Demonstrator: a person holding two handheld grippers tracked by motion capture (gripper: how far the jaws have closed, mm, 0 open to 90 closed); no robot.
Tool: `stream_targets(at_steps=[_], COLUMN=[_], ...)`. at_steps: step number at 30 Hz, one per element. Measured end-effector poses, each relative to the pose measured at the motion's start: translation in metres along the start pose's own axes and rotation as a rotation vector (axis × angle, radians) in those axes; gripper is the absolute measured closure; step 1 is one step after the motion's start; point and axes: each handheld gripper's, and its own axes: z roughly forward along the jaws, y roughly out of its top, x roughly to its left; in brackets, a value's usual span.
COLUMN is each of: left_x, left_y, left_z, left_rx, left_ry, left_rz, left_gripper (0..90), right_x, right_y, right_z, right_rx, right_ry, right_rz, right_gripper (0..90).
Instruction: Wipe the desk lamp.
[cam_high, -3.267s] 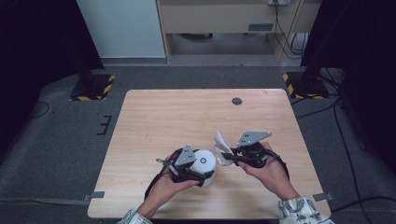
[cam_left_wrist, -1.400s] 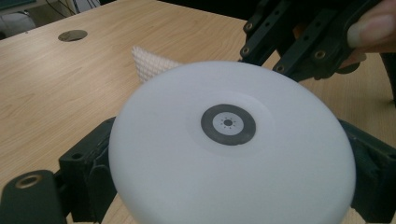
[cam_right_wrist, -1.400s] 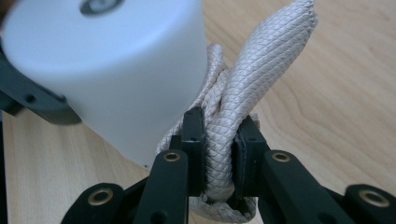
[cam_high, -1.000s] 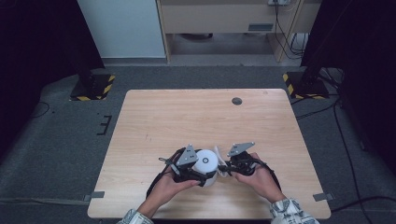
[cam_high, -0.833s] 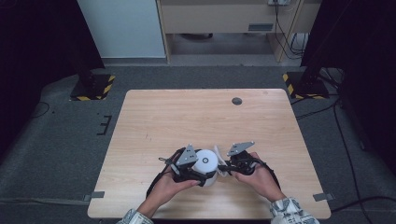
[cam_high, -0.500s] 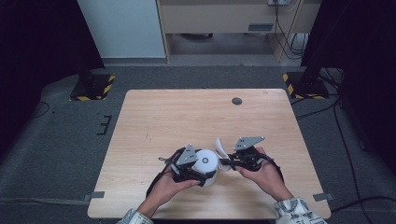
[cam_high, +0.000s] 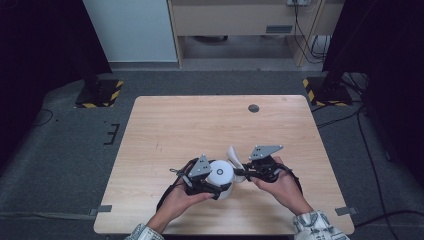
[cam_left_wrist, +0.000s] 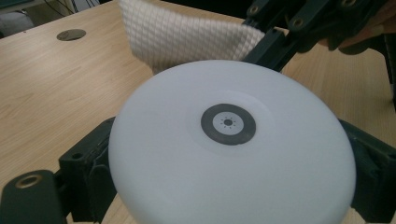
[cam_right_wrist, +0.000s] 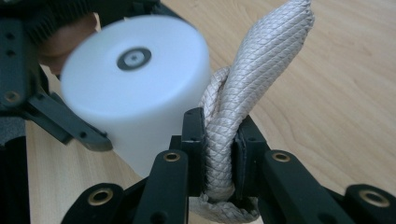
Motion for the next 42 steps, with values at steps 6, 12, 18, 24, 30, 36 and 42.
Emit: stream_targets(at_steps=[6,12,18,24,30,36,42], left_x=[0.0,0.0,0.001,0.001,0.001,0.001,0.001], left_y=[0.0,0.0,0.0,0.0,0.0,0.0,0.0], left_z=[0.0,0.0,0.0,0.0,0.0,0.0,0.0], left_rx=[0.0,0.0,0.0,0.0,0.001,0.001,0.0], left_ry=[-0.002,-0.003,-0.004,-0.005,-0.004,-0.004,-0.004], left_rz=[0.001,0.003,0.002,0.003,0.003,0.003,0.003], left_gripper=[7.6,7.6,7.5,7.6,7.6,7.6,7.6], right_x=[-0.002,-0.004,-0.002,0.001,0.003,0.005,0.01], right_y=[-0.01,-0.022,-0.025,-0.016,0.001,0.018,0.03], right_z=[0.011,0.022,0.024,0.012,-0.009,-0.024,-0.029], right_rx=[0.045,0.088,0.097,0.055,-0.021,-0.067,-0.088], right_ry=[0.008,0.019,0.018,0.014,0.01,0.007,0.006], right_rz=[0.0,0.011,0.013,-0.002,-0.015,-0.033,-0.056], right_gripper=[77.7,77.7,77.7,77.7,77.6,77.7,77.6])
